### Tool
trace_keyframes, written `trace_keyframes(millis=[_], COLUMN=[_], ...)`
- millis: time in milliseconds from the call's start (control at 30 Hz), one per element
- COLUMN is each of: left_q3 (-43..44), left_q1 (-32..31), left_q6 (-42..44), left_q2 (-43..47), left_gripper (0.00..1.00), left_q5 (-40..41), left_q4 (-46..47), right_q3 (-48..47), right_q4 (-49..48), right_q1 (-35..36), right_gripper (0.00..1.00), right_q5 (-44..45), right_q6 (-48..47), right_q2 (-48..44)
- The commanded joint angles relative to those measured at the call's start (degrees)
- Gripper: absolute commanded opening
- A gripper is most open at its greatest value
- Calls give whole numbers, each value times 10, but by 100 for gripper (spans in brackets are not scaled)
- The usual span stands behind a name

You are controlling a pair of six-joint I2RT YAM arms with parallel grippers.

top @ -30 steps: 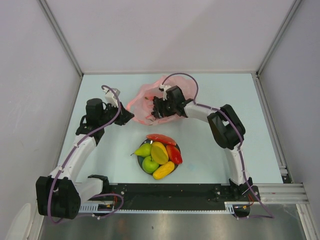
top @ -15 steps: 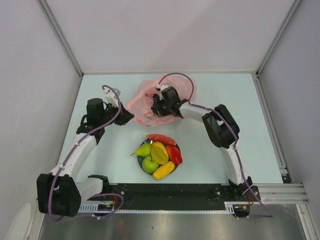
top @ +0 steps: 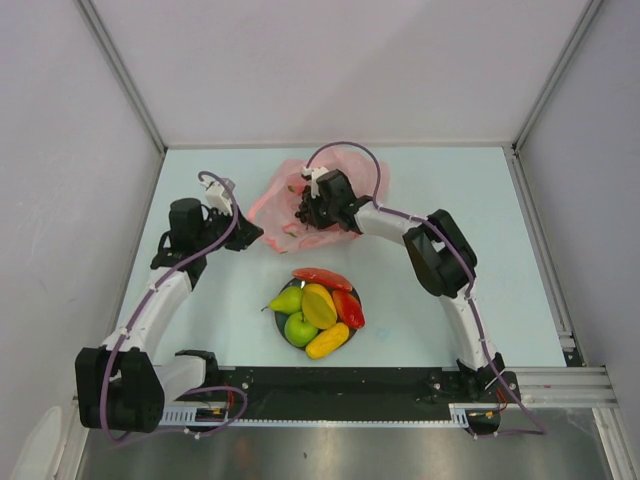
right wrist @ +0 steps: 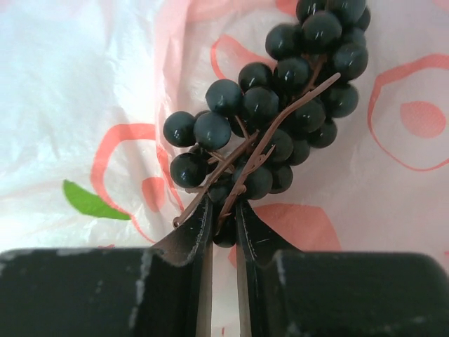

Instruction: Take the fake fruits out of the plastic bag

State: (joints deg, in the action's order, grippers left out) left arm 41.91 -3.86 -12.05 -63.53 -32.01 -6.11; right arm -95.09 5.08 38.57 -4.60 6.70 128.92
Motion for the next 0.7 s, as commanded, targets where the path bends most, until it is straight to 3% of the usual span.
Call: trace_keyframes(millis=[0,367,667], left_q3=[-1,-1,-6], left_q1=[7,13,8], left_q6=[-9,-63,-62], left_q2=[9,-7,17], left_gripper=[2,3,3], left_q5=[-6,-2,-6], left_q4=[35,90,77], right_q3=[-31,10,108], right_q4=[-5,15,-8], right_q1=[0,5,-3], right_gripper=[0,0,5], right_q5=[-30,-69,-48], right_q6=[-41,-78,-111], right_q2=[-65,-161,-167])
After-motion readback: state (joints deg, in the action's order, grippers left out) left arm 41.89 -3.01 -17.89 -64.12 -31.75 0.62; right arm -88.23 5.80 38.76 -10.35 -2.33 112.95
